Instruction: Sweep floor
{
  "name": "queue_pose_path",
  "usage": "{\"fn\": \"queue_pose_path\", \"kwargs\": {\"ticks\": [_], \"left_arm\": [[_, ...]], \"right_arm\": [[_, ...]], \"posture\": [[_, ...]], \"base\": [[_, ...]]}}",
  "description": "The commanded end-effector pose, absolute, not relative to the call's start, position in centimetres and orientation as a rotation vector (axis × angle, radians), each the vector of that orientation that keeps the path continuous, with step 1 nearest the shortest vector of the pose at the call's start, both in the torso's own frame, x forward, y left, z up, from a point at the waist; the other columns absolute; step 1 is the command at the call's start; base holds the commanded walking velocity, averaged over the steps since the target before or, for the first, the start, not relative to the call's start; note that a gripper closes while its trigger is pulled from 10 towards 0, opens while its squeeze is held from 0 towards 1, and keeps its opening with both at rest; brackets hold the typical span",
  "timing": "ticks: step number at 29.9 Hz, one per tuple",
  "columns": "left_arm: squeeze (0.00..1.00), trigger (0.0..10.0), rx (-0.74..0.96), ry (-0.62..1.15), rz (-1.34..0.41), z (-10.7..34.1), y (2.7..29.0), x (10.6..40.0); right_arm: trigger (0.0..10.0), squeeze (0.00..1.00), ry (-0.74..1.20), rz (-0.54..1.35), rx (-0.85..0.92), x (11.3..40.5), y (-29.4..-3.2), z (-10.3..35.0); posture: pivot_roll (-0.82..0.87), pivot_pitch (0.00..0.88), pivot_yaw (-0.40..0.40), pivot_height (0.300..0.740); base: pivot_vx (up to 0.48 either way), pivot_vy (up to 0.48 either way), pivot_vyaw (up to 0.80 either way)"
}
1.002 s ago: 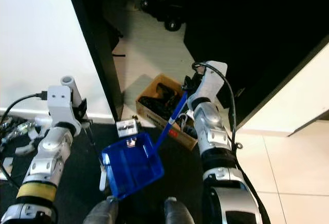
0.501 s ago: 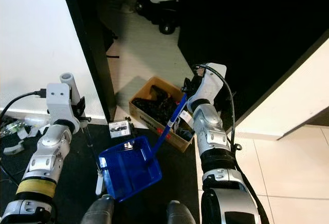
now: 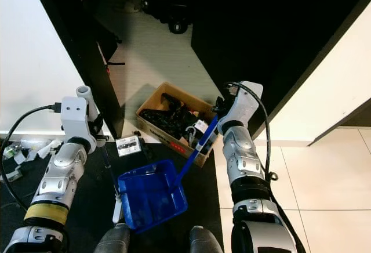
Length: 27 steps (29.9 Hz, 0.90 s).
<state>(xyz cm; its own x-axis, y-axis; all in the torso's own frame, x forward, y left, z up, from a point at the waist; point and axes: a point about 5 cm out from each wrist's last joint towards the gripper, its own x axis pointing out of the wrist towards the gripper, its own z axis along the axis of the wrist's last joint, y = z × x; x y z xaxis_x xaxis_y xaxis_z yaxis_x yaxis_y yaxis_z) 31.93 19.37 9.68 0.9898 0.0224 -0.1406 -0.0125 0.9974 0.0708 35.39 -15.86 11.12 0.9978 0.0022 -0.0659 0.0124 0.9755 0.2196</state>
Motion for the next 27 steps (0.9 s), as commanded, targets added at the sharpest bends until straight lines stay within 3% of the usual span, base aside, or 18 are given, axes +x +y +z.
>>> {"fn": "queue_pose_path", "kwargs": {"ticks": [1, 27], "left_arm": [[0.00, 10.0, 0.064, 0.174, 0.005, 8.8, 19.1, 31.7], [0.00, 10.0, 0.089, 0.118, -0.009, 9.2, 18.9, 31.5]], "right_arm": [[10.0, 0.00, 0.166, -0.022, 0.197, 34.3, -16.1, 8.6], [10.0, 0.00, 0.168, -0.072, 0.184, 33.7, -17.1, 7.8]], "posture": [[0.00, 0.153, -0.030, 0.740], [0.00, 0.156, -0.027, 0.740]], "base": [[0.000, 0.000, -0.78], [0.000, 0.000, -0.78]]}}
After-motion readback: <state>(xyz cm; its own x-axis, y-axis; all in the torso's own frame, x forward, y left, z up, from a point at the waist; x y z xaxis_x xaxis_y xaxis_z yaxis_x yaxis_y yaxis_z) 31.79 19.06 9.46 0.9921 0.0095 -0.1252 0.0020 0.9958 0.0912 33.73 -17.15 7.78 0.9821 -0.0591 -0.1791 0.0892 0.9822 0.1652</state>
